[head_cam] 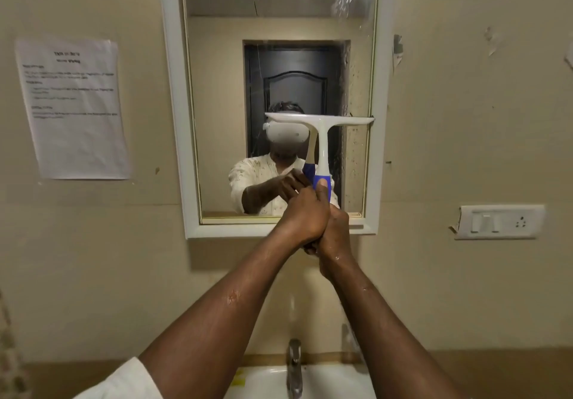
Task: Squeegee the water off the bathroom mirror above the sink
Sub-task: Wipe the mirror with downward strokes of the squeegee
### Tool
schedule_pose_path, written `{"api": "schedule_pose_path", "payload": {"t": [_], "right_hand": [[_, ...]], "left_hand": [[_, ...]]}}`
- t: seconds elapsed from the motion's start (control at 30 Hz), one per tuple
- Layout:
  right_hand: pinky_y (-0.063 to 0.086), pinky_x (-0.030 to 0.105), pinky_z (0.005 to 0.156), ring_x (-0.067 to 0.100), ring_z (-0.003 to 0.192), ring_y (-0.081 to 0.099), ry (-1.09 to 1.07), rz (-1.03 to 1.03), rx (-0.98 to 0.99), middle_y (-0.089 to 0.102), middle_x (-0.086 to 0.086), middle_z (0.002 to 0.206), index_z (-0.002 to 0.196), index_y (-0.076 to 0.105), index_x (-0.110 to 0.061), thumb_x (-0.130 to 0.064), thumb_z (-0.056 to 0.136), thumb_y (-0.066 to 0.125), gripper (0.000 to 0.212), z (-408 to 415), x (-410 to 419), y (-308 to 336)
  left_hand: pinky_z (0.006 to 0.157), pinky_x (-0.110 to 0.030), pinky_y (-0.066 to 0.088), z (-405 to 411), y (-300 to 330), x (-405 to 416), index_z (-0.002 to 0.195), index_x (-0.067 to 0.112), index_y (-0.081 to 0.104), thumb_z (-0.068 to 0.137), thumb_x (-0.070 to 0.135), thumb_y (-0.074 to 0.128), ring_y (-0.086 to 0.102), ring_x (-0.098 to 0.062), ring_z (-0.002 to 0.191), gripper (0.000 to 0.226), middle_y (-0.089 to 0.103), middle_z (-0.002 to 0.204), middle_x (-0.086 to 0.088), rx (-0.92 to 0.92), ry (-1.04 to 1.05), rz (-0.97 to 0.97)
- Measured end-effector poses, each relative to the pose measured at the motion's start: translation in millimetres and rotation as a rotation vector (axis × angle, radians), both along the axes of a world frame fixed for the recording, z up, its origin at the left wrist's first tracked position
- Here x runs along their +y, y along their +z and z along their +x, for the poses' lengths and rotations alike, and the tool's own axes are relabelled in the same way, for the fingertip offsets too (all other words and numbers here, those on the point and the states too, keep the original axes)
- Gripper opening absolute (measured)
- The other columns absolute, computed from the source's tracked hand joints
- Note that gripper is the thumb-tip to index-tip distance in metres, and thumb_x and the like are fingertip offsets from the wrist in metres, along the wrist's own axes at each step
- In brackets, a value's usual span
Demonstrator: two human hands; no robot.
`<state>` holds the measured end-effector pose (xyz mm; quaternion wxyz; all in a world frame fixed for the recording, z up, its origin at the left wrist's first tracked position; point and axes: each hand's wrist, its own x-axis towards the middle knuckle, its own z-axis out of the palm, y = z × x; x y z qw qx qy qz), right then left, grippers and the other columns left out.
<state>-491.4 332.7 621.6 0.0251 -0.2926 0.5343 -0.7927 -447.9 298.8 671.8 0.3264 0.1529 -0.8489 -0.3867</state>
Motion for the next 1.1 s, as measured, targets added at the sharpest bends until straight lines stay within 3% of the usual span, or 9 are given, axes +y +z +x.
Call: {"api": "schedule_pose_path", "payload": {"t": [0.2, 0.47, 0.6, 0.67, 0.83, 0.97, 1.1], "right_hand": [[0.044, 0.017, 0.038, 0.006, 0.05, 0.065, -0.012, 0.072, -0.044, 0.068, -0.007, 0.055, 0.08, 0.066, -0.02, -0.035, 0.099, 0.044, 0.033, 5, 9, -33], [0.035, 0.019, 0.037, 0.01, 0.038, 0.047, 0.104, 0.095, -0.149, 0.054, -0.002, 0.048, 0.075, 0.062, -0.012, -0.051, 0.096, 0.04, 0.05, 21, 23, -76], [0.036, 0.021, 0.037, 0.011, 0.038, 0.046, 0.106, 0.11, -0.188, 0.053, 0.003, 0.051, 0.084, 0.062, 0.0, -0.042, 0.098, 0.041, 0.049, 27, 27, -94], [0.036, 0.021, 0.037, 0.011, 0.037, 0.047, 0.107, 0.121, -0.228, 0.053, 0.006, 0.052, 0.089, 0.061, 0.005, -0.04, 0.098, 0.042, 0.05, 31, 27, -101], [0.035, 0.021, 0.037, 0.012, 0.036, 0.047, 0.128, 0.119, -0.287, 0.054, 0.008, 0.054, 0.087, 0.064, 0.0, -0.039, 0.098, 0.042, 0.046, 42, 28, -115], [0.034, 0.021, 0.038, 0.013, 0.036, 0.045, 0.146, 0.133, -0.324, 0.053, 0.009, 0.054, 0.091, 0.062, 0.006, -0.038, 0.098, 0.041, 0.05, 47, 32, -121], [0.036, 0.02, 0.037, 0.01, 0.036, 0.049, 0.112, 0.189, -0.324, 0.056, 0.007, 0.054, 0.089, 0.066, 0.003, -0.039, 0.099, 0.041, 0.05, 50, 37, -127]], "left_hand": [[0.08, -0.036, 0.05, 1, -35, 4, 0.118, 0.012, 0.054, 0.099, 0.05, 0.021, 0.063, -0.024, 0.094, 0.054, 0.065, 0.1, -0.011, -0.03, -0.009, 0.057], [0.062, -0.033, 0.049, 15, -79, 14, 0.075, 0.017, 0.056, 0.1, 0.049, 0.023, 0.059, -0.019, 0.064, 0.052, 0.06, 0.069, -0.005, -0.087, 0.042, 0.049], [0.072, -0.043, 0.054, 22, -94, 17, 0.085, 0.01, 0.059, 0.1, 0.047, 0.023, 0.062, -0.029, 0.073, 0.054, 0.062, 0.077, -0.011, -0.127, 0.044, 0.061], [0.072, -0.043, 0.054, 25, -101, 19, 0.087, 0.011, 0.058, 0.1, 0.048, 0.023, 0.06, -0.025, 0.071, 0.053, 0.061, 0.077, -0.01, -0.153, 0.047, 0.068], [0.072, -0.041, 0.053, 32, -116, 21, 0.092, 0.013, 0.056, 0.1, 0.049, 0.022, 0.059, -0.021, 0.072, 0.05, 0.059, 0.079, -0.008, -0.215, 0.053, 0.1], [0.067, -0.035, 0.05, 36, -123, 23, 0.09, 0.016, 0.052, 0.1, 0.049, 0.022, 0.057, -0.018, 0.069, 0.046, 0.059, 0.078, -0.006, -0.234, 0.065, 0.106], [0.079, -0.042, 0.053, 39, -129, 27, 0.097, 0.011, 0.056, 0.1, 0.049, 0.021, 0.064, -0.027, 0.082, 0.051, 0.064, 0.09, -0.012, -0.262, 0.07, 0.121]]}}
